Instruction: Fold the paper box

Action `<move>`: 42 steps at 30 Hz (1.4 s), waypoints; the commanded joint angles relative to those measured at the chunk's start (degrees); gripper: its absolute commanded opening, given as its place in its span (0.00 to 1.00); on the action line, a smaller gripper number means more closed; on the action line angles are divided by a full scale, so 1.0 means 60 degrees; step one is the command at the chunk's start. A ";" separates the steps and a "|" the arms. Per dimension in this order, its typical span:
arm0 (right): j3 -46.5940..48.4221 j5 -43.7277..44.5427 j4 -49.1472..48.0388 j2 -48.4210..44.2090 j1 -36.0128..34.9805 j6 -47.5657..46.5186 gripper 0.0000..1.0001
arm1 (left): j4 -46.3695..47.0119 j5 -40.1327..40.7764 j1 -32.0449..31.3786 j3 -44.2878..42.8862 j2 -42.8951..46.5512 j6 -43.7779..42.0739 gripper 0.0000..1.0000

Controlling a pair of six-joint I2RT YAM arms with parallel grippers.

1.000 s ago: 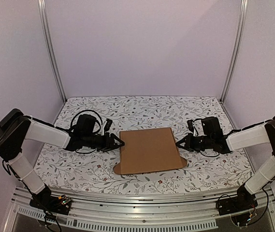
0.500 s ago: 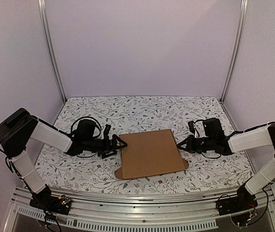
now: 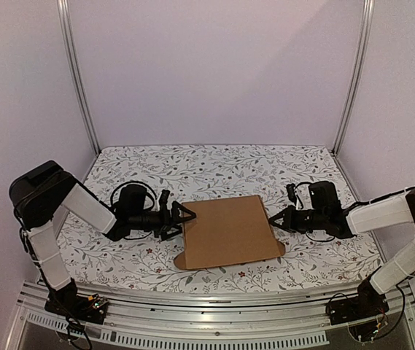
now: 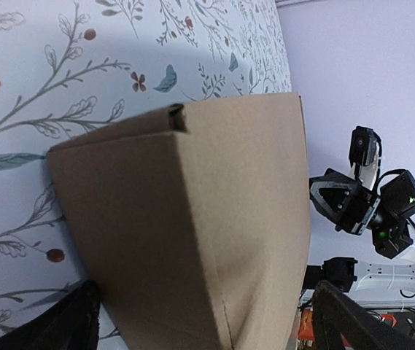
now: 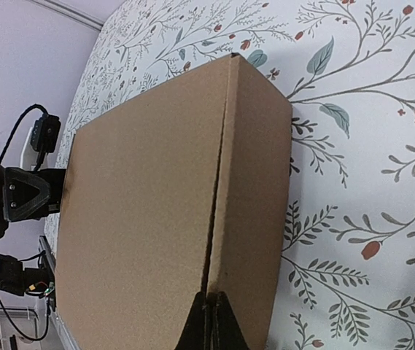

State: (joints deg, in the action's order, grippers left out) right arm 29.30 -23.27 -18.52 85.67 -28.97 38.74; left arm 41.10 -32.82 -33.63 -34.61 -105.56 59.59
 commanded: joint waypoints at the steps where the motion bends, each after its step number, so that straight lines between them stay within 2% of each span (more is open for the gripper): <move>1: -0.0703 0.0635 0.1648 0.0214 -0.0122 -0.0074 0.00 | 0.0181 -0.0184 -0.0167 0.0206 -0.0463 0.0336 0.99; 19: -0.1274 0.1021 0.2061 0.0129 0.0299 -0.0123 0.00 | -0.0346 -0.0361 -0.0343 -0.0043 -0.0721 0.0375 1.00; 33: -0.1367 0.1164 0.2252 -0.0033 0.0339 -0.0150 0.00 | -0.2054 -0.0143 -0.0286 -0.0355 -0.0158 -0.0430 1.00; 42: -0.1403 0.1116 0.2238 -0.0036 0.0343 -0.0187 0.00 | -0.0847 -0.0678 -0.0531 -0.0692 -0.0745 0.0306 0.99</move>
State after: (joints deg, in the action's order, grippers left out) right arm 24.84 -20.67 -20.82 82.56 -27.31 38.87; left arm 36.95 -35.64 -35.31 -38.35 -107.07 59.37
